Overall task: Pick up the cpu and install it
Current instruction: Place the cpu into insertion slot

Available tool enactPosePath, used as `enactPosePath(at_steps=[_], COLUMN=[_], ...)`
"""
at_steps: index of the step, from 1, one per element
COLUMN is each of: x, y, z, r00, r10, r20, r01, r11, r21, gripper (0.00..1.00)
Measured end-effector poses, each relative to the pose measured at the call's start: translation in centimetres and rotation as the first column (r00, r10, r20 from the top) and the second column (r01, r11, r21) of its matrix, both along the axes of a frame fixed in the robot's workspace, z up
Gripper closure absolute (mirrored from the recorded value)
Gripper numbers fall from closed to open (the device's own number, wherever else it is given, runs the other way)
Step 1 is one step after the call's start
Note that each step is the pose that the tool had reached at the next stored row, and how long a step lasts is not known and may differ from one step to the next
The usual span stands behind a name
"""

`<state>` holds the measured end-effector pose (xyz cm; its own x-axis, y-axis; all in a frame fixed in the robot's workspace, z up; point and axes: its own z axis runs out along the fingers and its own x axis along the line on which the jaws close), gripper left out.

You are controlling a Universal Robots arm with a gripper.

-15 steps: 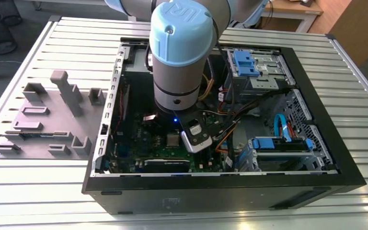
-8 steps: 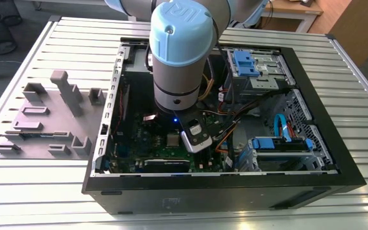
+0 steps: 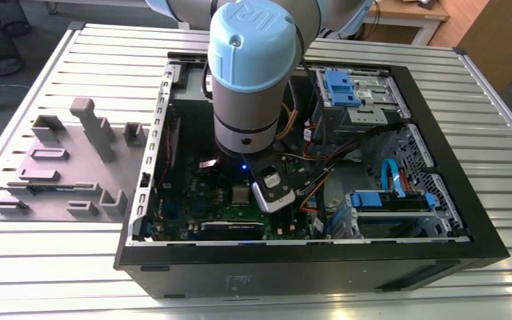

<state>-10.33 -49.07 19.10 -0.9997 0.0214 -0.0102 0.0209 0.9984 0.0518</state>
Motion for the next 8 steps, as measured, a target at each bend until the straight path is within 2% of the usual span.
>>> enactPosePath(at_steps=[8], x=[-0.09], y=[-0.01], z=[-0.03], r00=[1.0], r10=[-0.003], r20=[-0.0001], r01=[0.003], r11=[1.0], r21=[0.0004], gripper=[0.61])
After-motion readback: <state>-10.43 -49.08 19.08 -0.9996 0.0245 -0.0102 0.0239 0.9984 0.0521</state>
